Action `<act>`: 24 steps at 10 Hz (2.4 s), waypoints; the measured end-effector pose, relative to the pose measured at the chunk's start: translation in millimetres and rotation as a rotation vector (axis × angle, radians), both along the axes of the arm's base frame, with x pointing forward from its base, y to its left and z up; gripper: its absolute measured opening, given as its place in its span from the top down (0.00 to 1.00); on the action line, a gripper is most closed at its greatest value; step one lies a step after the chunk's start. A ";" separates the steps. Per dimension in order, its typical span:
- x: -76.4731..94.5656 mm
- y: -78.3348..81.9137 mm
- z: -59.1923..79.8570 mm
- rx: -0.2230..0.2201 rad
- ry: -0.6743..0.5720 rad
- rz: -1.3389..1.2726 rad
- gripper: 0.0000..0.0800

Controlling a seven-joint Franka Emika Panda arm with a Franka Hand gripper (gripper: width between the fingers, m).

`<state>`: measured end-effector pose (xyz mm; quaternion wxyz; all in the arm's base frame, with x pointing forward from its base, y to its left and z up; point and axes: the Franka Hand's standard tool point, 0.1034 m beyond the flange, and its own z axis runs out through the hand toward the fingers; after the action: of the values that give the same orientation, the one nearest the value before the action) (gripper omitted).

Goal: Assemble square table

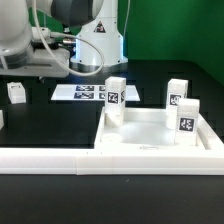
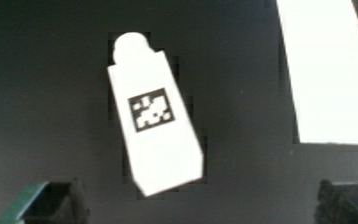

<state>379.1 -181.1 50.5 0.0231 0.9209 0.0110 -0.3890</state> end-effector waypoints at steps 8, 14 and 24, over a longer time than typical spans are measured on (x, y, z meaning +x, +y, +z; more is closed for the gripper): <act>-37.4 -9.8 -27.3 0.004 0.106 -0.020 0.19; -51.5 -17.2 -39.2 -0.020 0.151 -0.048 0.19; -52.2 -18.3 -39.2 -0.020 0.151 -0.051 0.64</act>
Offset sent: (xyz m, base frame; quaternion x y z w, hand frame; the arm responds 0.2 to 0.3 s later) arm 0.0000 0.0000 0.0000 0.0000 0.0000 0.0000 1.0000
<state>326.9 -199.4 11.3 0.0215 0.8886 -0.0145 -0.4579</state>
